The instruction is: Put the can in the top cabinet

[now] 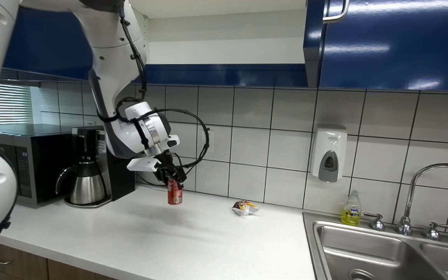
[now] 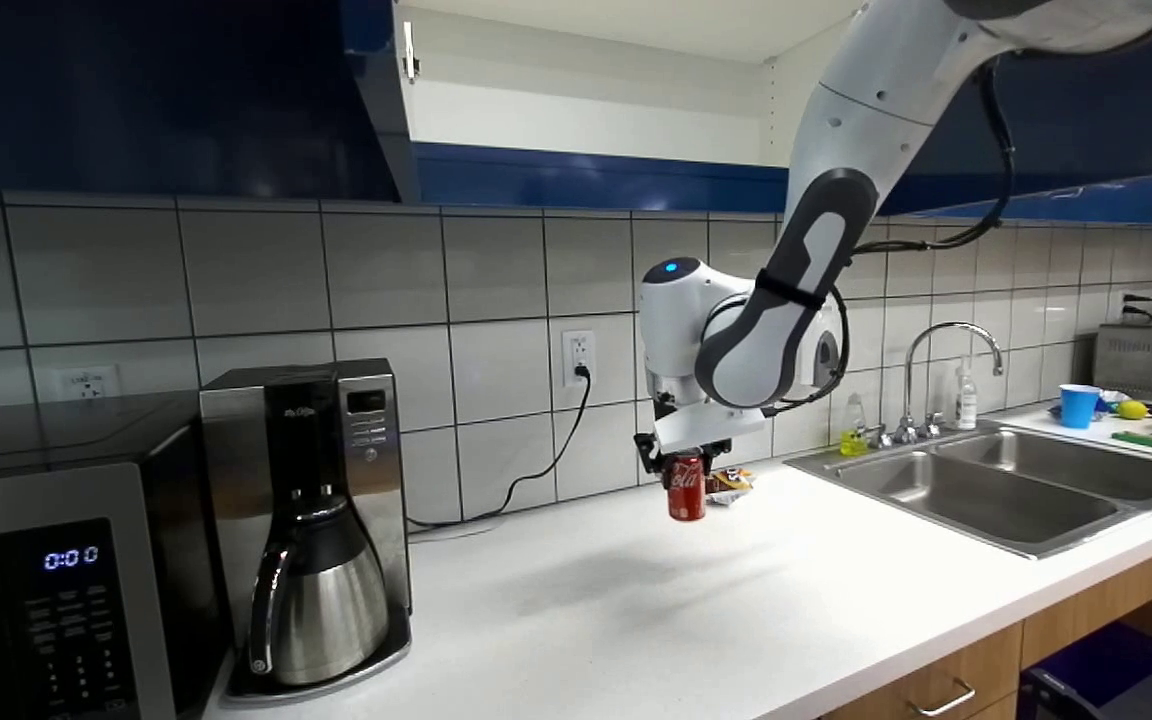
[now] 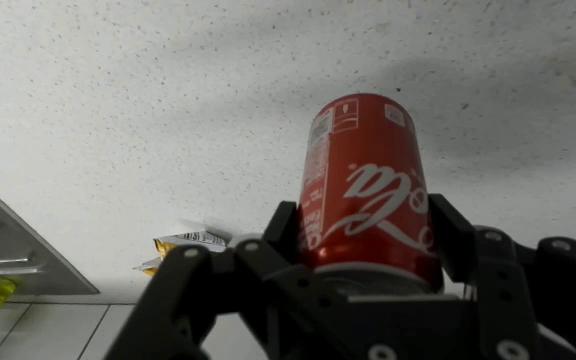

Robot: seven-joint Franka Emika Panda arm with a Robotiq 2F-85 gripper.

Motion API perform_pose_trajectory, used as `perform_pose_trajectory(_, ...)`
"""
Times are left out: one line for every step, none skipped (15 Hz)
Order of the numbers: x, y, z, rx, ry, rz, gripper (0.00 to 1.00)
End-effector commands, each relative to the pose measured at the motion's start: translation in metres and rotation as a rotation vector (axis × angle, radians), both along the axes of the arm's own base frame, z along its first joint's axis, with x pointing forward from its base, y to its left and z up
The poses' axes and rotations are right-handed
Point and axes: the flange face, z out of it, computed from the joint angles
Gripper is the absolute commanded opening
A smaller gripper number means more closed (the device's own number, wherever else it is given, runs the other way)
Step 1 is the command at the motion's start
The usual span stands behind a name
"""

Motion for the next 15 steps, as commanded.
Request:
perform_pose_trajectory(-0.025, 0.022, 0.052, -0.002, 0.028, 0.070, 0.42)
perform_pose_trajectory(-0.030, 0.028, 0.062, 0.003, 0.036, 0.084, 0.42)
perform_pose_trajectory(-0.035, 0.033, 0.073, 0.005, 0.044, 0.099, 0.42)
perform_pose_trajectory(-0.041, 0.038, 0.084, 0.007, 0.051, 0.112, 0.42)
perform_pose_trajectory(-0.045, 0.042, 0.095, 0.006, 0.056, 0.121, 0.42)
perform_pose_trajectory(-0.050, 0.045, 0.107, 0.004, 0.063, 0.129, 0.42)
perform_pose_trajectory(-0.056, 0.049, 0.119, -0.002, 0.067, 0.138, 0.42)
perform_pose_trajectory(-0.061, 0.052, 0.134, -0.008, 0.070, 0.148, 0.42)
perform_pose_trajectory(-0.066, 0.055, 0.149, -0.012, 0.072, 0.155, 0.42)
perform_pose_trajectory(-0.070, 0.058, 0.164, -0.018, 0.067, 0.160, 0.42)
perform_pose_trajectory(-0.076, 0.061, 0.180, -0.023, 0.063, 0.165, 0.42)
perform_pose_trajectory(-0.082, 0.064, 0.196, -0.028, 0.056, 0.169, 0.42)
perform_pose_trajectory(-0.088, 0.067, 0.211, -0.033, 0.050, 0.174, 0.42)
perform_pose_trajectory(-0.095, 0.071, 0.228, -0.039, 0.041, 0.180, 0.42)
perform_pose_trajectory(-0.101, 0.074, 0.242, -0.044, 0.032, 0.188, 0.42)
